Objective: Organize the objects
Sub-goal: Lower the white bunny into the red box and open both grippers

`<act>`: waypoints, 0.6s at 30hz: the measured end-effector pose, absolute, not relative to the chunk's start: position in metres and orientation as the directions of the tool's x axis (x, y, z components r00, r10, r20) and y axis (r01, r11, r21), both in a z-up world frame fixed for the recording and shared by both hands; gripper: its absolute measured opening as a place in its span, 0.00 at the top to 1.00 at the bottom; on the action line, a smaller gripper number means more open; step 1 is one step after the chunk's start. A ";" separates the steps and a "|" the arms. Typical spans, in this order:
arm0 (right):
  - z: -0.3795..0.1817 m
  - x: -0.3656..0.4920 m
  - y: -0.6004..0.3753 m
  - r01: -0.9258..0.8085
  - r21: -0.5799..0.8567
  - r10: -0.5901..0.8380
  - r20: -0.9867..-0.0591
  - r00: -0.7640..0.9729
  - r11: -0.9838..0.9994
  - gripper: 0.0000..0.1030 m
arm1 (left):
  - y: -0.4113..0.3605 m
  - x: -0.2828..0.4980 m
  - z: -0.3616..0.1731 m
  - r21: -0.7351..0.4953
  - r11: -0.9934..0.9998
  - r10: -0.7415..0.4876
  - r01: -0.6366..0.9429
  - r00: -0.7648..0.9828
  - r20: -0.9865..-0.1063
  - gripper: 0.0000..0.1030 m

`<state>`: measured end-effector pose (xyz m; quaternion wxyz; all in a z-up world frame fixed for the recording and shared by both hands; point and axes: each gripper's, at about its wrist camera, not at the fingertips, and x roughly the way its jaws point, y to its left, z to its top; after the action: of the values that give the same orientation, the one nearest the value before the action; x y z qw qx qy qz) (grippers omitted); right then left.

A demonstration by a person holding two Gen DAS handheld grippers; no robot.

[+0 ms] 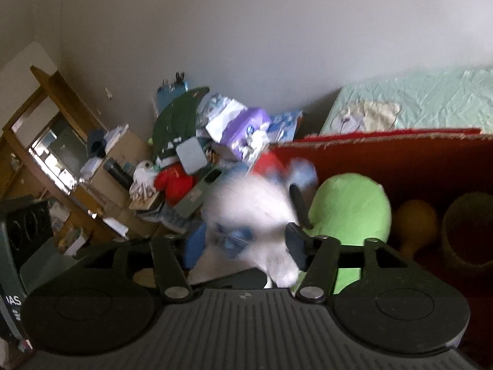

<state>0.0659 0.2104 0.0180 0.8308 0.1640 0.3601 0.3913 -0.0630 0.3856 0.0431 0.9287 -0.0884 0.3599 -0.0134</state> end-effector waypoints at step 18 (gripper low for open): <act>0.013 0.061 0.208 -0.506 0.571 0.762 -0.503 0.408 0.647 0.67 | 0.376 -0.057 0.040 -0.138 0.988 -0.045 -0.072 0.715 -0.698 0.26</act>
<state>0.0614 0.2075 0.0129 0.8222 0.1671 0.3840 0.3855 -0.0575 0.3757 0.0402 0.9227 -0.0777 0.3775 0.0073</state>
